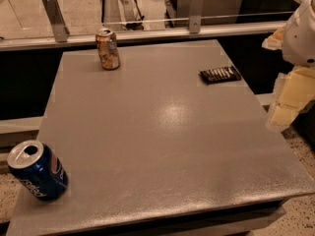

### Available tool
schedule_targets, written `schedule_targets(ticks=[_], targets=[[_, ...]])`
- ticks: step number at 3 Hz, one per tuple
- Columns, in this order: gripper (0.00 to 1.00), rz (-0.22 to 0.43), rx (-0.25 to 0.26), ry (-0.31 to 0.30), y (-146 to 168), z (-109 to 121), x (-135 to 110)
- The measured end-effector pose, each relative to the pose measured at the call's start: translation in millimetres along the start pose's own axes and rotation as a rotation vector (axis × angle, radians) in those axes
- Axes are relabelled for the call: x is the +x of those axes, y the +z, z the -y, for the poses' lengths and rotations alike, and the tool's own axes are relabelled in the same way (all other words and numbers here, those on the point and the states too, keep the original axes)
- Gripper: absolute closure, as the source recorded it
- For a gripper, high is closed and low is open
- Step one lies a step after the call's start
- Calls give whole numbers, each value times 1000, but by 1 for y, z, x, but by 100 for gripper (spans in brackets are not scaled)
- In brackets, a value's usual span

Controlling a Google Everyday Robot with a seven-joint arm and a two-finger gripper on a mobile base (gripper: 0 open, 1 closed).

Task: Move rxbar chocolate near pepsi can

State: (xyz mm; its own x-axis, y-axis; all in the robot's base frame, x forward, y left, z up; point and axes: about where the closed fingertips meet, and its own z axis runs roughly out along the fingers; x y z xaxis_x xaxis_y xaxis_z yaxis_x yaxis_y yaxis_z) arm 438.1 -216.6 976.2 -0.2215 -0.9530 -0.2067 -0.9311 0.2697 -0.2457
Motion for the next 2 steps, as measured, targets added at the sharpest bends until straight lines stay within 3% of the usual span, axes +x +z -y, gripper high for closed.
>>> schedule_targets(ticks=[1, 2], targets=[[0, 0, 0, 0, 0, 0, 0], [0, 58, 6, -12, 23, 32, -3]])
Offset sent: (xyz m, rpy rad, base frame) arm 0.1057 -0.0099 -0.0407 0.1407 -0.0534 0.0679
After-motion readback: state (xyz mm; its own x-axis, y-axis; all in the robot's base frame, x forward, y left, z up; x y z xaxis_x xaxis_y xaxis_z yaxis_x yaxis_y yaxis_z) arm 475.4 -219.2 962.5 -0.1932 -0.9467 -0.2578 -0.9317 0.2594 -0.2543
